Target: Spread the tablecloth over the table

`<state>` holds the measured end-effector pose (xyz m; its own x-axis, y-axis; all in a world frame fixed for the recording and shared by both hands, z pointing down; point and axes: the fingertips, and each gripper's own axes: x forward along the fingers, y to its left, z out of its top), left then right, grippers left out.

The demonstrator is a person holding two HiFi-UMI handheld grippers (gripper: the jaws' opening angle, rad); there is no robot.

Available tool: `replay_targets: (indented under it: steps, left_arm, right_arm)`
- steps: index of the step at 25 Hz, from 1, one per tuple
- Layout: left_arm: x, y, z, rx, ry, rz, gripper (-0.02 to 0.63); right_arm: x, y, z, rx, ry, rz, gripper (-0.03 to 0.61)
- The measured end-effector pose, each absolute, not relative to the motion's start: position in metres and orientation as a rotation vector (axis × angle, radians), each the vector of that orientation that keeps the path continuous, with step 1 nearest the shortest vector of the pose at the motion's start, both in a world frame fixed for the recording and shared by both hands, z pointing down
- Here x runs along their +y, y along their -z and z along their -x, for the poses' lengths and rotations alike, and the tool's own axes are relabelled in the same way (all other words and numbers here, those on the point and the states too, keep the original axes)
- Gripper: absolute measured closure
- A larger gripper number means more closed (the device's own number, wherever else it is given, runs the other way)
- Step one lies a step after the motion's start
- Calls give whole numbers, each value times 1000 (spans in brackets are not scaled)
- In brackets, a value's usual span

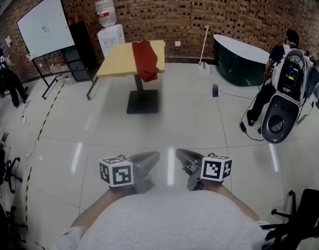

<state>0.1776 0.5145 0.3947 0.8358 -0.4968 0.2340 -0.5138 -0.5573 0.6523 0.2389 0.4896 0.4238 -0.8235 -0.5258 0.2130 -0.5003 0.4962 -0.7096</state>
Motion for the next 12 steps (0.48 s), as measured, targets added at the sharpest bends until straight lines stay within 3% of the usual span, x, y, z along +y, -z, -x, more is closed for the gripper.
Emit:
replay_targets:
  steps: [12]
  left_arm:
    - [335, -437, -150, -635, -18, -2245, 612]
  right_arm:
    - [331, -465, -225, 2569, 1330, 1041, 581]
